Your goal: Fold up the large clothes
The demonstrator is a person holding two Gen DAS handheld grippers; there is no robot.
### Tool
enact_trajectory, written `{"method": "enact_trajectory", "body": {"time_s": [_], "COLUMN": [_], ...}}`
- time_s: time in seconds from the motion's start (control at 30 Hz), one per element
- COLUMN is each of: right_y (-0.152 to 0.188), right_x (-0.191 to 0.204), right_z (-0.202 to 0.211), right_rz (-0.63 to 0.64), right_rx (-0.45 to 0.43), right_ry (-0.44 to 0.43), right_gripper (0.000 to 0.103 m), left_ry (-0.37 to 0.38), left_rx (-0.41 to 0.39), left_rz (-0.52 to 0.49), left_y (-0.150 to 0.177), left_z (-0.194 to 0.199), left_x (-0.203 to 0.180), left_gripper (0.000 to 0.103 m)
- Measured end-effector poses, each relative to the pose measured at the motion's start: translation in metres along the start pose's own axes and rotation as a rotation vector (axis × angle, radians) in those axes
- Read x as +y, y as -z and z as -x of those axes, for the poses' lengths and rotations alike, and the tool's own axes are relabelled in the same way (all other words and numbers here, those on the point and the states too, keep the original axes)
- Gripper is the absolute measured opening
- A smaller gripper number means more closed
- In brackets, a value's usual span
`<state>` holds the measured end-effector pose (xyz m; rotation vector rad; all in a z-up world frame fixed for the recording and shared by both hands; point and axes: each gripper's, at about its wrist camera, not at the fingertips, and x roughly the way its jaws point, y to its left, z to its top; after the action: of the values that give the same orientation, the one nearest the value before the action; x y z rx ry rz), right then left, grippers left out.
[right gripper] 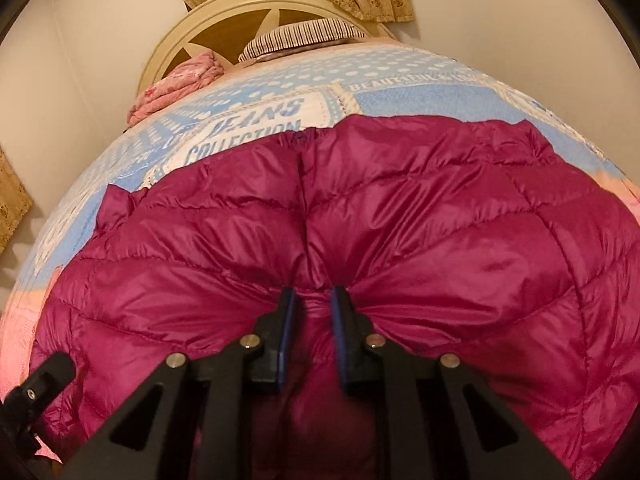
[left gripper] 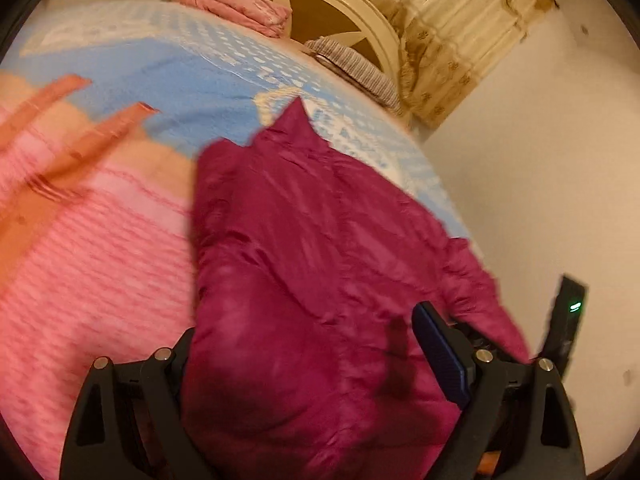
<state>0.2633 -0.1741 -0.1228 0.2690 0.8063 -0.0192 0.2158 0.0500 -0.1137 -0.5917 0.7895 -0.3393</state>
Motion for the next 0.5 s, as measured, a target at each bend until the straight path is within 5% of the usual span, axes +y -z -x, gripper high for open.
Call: {"method": "enact_trajectory", "body": {"time_s": [0.17,0.27,0.5], "right_y": [-0.001,-0.003,0.011], "right_x": [-0.005,-0.008,-0.013], "right_z": [-0.001,-0.002,0.009], "right_rz": [-0.028,-0.036,-0.185], "right_rx": [0.012,0.020,0.067], "right_ry": [-0.032,-0.042,-0.135], "right_gripper": [0.018,0.018,0.018], "left_ry": [0.053,0.125,0.206], "left_rx": [-0.009,-0.014,-0.054], "left_rz": [-0.001,0.007,-0.166], "left_y": [-0.004,-0.012,-0.016], "left_z": [0.000,0.010,0.059], "left_x": [-0.015,-0.023,-0.058], "left_gripper": [0.031,0.023,0.020]}}
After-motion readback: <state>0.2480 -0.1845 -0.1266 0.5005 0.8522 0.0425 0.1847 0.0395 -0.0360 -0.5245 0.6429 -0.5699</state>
